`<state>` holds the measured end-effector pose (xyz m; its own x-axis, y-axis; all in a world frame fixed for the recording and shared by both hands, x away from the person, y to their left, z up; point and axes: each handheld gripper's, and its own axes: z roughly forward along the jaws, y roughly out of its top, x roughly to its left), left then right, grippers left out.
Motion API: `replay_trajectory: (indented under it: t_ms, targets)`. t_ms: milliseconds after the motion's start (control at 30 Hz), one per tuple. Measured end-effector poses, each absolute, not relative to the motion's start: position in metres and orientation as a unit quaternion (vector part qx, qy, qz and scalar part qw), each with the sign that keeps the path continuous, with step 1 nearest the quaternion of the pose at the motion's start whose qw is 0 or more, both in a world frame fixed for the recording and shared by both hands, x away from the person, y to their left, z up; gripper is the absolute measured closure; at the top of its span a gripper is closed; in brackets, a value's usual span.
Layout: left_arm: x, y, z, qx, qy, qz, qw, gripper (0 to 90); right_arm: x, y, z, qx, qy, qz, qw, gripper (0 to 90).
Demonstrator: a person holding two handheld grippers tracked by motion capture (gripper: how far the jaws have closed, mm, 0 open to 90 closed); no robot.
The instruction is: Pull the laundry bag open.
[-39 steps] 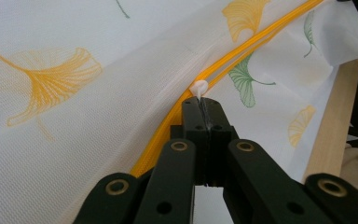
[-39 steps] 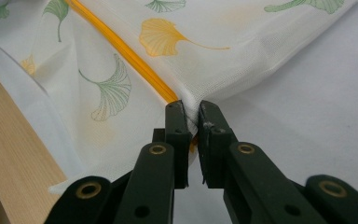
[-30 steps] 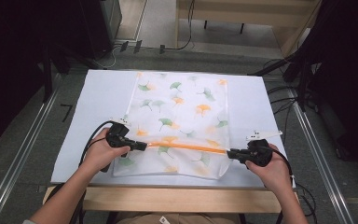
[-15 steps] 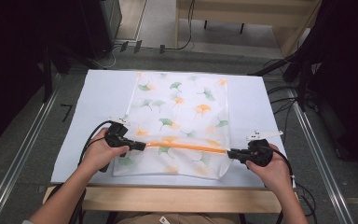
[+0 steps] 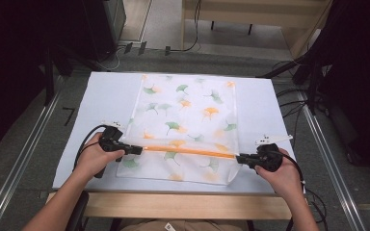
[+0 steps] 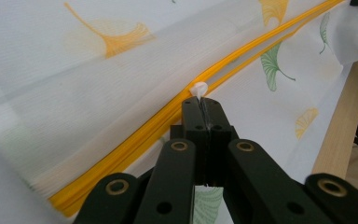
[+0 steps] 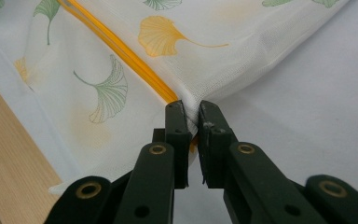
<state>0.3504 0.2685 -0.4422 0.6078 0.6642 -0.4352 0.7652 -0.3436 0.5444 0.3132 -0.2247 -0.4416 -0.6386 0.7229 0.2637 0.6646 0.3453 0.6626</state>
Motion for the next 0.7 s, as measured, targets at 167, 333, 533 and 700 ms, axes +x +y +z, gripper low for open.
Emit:
replay_trajectory:
  t_ms: [167,333,533,700]
  targets:
    - [0.350,0.269,-0.442,0.818,0.437,-0.065,0.369,90.0,0.313,-0.225,-0.442,0.423,0.820,0.384,0.038,85.0]
    - [0.350,0.272,-0.442,0.818,0.438,-0.063,0.368,90.0,0.313,-0.225,-0.442,0.424,0.820,0.384,0.037,84.9]
    - [0.349,0.278,-0.441,0.813,0.446,-0.061,0.370,90.0,0.314,-0.226,-0.442,0.425,0.818,0.385,0.039,85.0]
    - [0.348,0.285,-0.440,0.812,0.449,-0.054,0.370,90.0,0.314,-0.226,-0.443,0.424,0.819,0.384,0.038,85.0]
